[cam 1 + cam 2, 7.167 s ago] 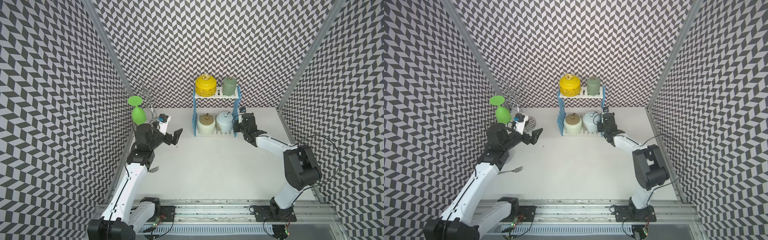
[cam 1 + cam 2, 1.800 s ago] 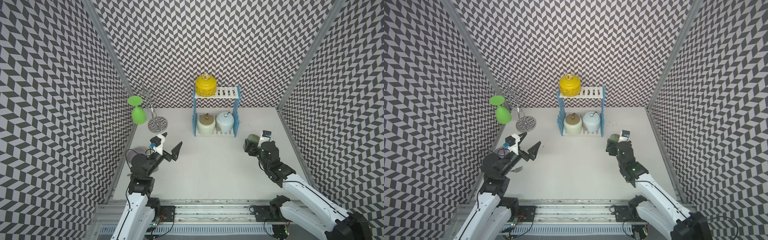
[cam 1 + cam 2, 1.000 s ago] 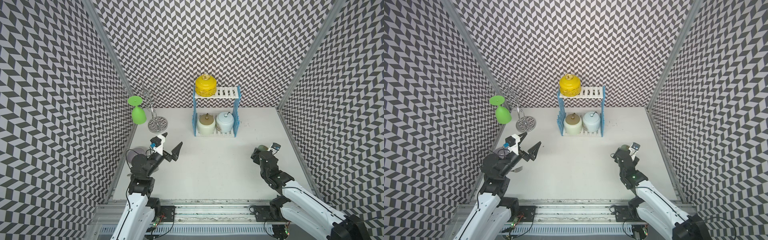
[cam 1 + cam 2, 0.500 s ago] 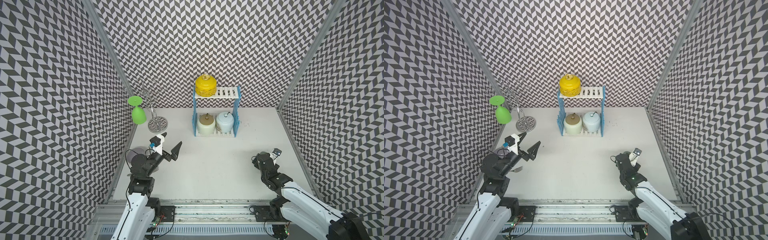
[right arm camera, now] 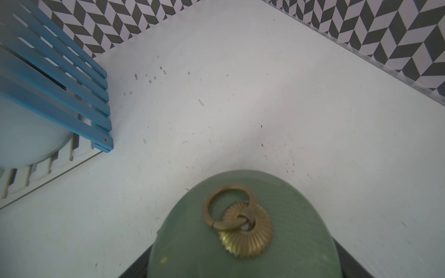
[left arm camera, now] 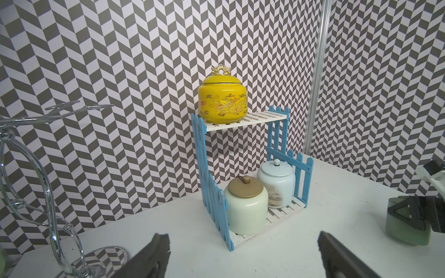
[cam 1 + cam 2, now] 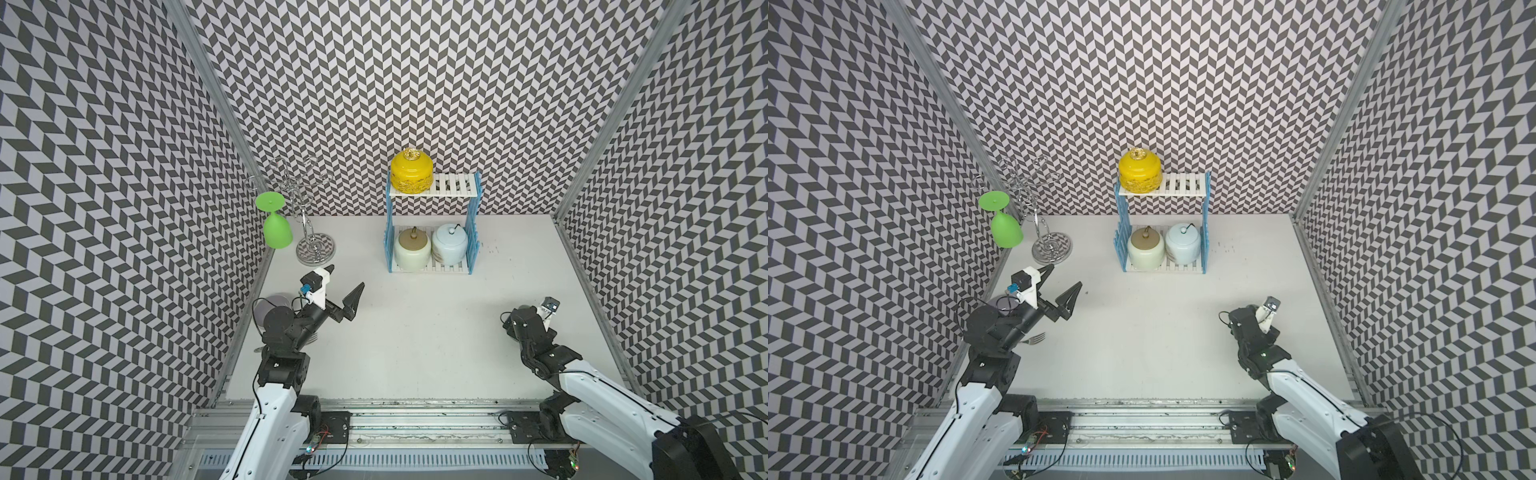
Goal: Remove the tea canisters from the shelf
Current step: Place the tea canister at the center of the board.
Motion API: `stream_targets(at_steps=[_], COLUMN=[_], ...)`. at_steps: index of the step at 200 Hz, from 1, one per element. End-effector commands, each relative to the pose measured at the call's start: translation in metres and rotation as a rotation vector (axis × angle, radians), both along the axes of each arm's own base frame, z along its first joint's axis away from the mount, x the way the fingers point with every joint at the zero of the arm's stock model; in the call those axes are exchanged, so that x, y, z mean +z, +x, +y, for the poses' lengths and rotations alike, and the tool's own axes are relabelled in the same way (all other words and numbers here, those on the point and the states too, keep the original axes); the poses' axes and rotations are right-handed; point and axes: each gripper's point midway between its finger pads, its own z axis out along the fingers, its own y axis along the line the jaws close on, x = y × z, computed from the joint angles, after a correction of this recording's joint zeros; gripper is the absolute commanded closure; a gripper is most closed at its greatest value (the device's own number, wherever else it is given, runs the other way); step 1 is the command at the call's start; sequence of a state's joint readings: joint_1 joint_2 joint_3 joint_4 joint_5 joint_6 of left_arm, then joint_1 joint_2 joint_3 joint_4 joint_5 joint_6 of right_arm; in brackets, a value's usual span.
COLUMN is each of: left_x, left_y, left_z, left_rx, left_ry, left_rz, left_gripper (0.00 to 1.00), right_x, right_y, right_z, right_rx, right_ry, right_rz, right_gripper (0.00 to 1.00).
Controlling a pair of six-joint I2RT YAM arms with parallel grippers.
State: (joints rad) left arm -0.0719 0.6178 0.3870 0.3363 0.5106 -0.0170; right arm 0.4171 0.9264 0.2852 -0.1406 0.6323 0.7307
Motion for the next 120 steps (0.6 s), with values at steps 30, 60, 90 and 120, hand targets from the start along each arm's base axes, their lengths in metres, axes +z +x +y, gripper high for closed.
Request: stream_targets(at_steps=[30, 60, 90, 120], left_x=[-0.0011, -0.0003, -0.0002, 0.001], left_y=[0.0002, -0.0006, -0.0003, -0.0005], left_z=[-0.0032, -0.0034, -0.0027, -0.002], left_rx=[-0.008, -0.009, -0.006, -0.007], left_ry=[0.007, 0.007, 0.0, -0.018], left_rz=[-0.005, -0.008, -0.003, 0.011], left_gripper=[0.0, 0.0, 0.0, 0.0], right_x=[0.0242, 0.0248, 0.0249, 0.0258], right_y=[0.0168, 0.0169, 0.0168, 0.0166], right_z=[0.0091, 0.0092, 0.0091, 0.0098], right_rx=[0.012, 0.014, 0.015, 0.02], right_ry=[0.029, 0.029, 0.03, 0.034], right_rz=[-0.093, -0.095, -0.097, -0.105], right_gripper=[0.21, 0.11, 0.0, 0.0])
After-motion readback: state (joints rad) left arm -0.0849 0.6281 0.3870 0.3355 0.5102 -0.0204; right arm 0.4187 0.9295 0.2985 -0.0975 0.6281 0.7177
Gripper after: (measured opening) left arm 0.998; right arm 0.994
